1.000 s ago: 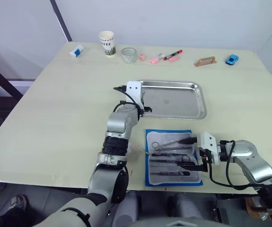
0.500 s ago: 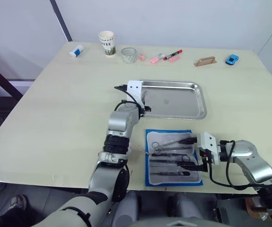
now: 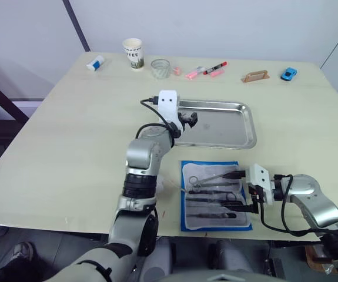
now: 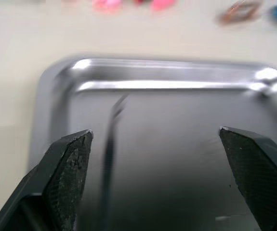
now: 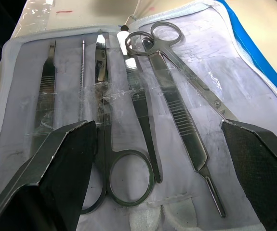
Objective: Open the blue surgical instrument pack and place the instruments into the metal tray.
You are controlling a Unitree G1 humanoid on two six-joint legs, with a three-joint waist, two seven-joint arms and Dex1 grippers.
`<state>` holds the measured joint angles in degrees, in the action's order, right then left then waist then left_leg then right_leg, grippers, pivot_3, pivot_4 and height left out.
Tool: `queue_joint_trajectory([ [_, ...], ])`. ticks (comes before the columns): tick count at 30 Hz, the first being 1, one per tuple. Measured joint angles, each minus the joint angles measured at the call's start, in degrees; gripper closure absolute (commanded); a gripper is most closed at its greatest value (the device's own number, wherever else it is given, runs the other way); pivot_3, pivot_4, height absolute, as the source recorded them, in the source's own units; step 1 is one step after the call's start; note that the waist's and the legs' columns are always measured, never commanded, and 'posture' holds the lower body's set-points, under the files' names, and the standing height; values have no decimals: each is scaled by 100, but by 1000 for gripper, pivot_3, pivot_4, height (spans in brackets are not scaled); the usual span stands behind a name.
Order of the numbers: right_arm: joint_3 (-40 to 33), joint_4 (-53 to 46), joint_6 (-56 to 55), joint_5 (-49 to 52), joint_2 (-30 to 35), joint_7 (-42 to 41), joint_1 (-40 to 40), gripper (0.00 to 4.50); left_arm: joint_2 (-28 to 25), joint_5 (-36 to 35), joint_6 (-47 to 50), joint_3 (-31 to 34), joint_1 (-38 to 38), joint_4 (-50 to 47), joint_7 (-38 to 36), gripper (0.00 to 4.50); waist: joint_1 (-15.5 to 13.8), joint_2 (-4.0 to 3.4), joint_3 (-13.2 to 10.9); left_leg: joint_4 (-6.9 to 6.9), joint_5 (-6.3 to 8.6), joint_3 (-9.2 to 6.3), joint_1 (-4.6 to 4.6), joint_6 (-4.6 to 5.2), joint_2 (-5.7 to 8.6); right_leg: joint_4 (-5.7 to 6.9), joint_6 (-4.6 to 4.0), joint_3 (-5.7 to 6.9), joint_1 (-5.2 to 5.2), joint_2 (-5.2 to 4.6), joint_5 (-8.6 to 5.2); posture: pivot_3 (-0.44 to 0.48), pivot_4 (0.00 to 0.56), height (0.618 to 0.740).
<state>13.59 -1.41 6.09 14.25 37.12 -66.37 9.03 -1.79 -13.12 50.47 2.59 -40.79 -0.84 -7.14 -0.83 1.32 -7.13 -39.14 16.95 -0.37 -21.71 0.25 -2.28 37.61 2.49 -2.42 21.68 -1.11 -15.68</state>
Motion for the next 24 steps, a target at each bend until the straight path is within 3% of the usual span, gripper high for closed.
queue_joint_trajectory([
  [5, -3, 3, -2, 1, -1, -2, 2, 0, -469, -435, -1082, -183, 336, -326, -1411, 75, 0, -5, -2, 1, -1, 2, 0, -1, 0, -1, -1, 0, 0, 0, -1, 0, 150, 740],
  [12, -8, 5, -9, 7, -17, 3, -3, 0, -2011, -1123, -1952, -350, 971, -288, -4262, 75, 1, -22, -13, 6, 8, 4, 2, 15, -1, -4, -3, 3, 1, 4, -3, 0, 150, 740],
  [16, -19, 5, -9, 7, -17, 10, -22, 0, -2482, -1521, -1759, -317, 1022, -307, -5001, 75, 0, -21, -14, 3, 15, 2, 2, 27, 0, -4, 3, -4, -1, 4, -5, 0, 150, 740],
  [24, -67, -116, -9, 8, 24, 61, -186, 0, -3797, -1852, -1439, -283, 2380, -1247, -5794, 75, 48, -31, -27, 14, 16, -5, 3, 29, -1, -2, 0, -2, 0, -1, -16, 0, 150, 740],
])
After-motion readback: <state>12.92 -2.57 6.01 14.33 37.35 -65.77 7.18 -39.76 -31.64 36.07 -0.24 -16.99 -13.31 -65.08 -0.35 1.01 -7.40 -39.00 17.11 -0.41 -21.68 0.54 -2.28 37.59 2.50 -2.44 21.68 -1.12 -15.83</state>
